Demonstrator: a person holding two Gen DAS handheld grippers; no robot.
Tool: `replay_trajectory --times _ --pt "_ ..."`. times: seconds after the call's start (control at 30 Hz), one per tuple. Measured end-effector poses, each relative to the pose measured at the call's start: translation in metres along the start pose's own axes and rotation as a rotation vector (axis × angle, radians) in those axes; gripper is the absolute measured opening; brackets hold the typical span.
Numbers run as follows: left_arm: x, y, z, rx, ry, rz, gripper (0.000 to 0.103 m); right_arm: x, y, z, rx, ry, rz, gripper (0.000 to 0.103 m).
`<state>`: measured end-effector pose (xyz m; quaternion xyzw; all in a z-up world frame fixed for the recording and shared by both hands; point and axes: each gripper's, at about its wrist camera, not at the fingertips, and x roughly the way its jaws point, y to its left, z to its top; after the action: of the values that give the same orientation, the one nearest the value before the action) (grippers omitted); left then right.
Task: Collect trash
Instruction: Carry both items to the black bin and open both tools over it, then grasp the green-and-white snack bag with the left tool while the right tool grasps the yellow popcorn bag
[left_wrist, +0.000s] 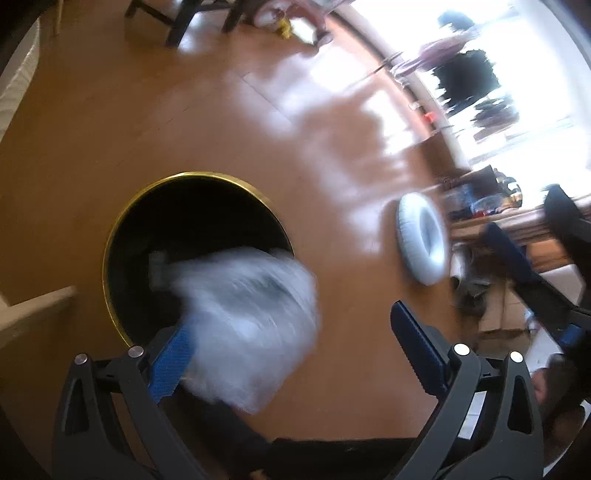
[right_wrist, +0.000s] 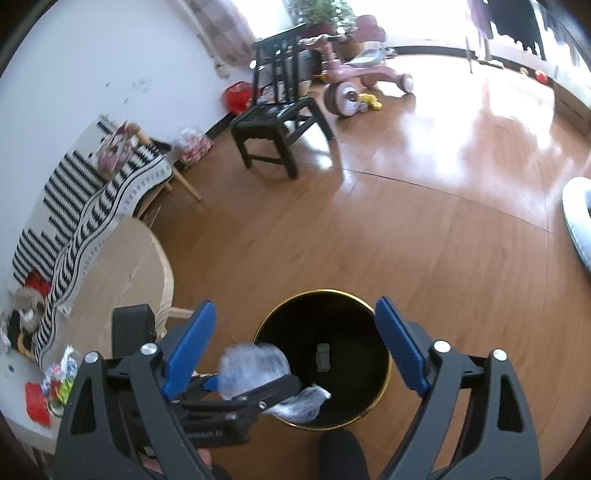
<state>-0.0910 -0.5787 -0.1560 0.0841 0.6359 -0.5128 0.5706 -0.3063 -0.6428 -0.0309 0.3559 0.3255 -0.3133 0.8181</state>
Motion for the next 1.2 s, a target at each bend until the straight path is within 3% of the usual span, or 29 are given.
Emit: replay_trajectory --times 0.07,0.13,0.23,0.3,0.4,0.53,0.7,0.87,1.03,1.2 --pt "-0.004 0.000 0.001 -0.013 -0.022 -0.012 0.096 0.002 -0.008 0.002 0.012 0.000 -0.013 0.089" --pt "-0.003 -0.002 0.004 0.009 -0.033 0.061 0.096 0.004 -0.015 0.005 0.026 0.010 -0.005 0.089" --pt "-0.008 -0.002 0.001 -0.041 -0.046 0.018 0.096 0.004 -0.020 0.007 0.025 0.011 -0.003 0.089" --pt "-0.011 -0.004 -0.001 -0.014 -0.057 0.040 0.096 0.004 -0.018 0.008 0.012 0.016 -0.007 0.089" --pt "-0.031 -0.009 0.003 0.026 -0.124 0.116 0.096 0.003 -0.009 0.008 0.000 0.014 0.000 0.089" --pt "-0.088 -0.012 -0.008 0.071 -0.288 0.161 0.096 -0.002 0.021 0.009 -0.048 -0.005 0.034 0.089" --pt "-0.171 0.012 -0.042 0.075 -0.477 0.285 0.096 -0.002 0.093 0.003 -0.163 -0.008 0.132 0.089" --pt "-0.256 0.064 -0.093 -0.012 -0.594 0.509 0.096 0.009 0.195 -0.018 -0.335 0.021 0.233 0.089" --pt "-0.333 0.126 -0.155 -0.102 -0.678 0.672 0.096 0.023 0.310 -0.059 -0.493 0.083 0.361 0.089" --pt "-0.396 0.195 -0.231 -0.252 -0.752 0.763 0.096 0.039 0.419 -0.122 -0.656 0.185 0.487 0.089"
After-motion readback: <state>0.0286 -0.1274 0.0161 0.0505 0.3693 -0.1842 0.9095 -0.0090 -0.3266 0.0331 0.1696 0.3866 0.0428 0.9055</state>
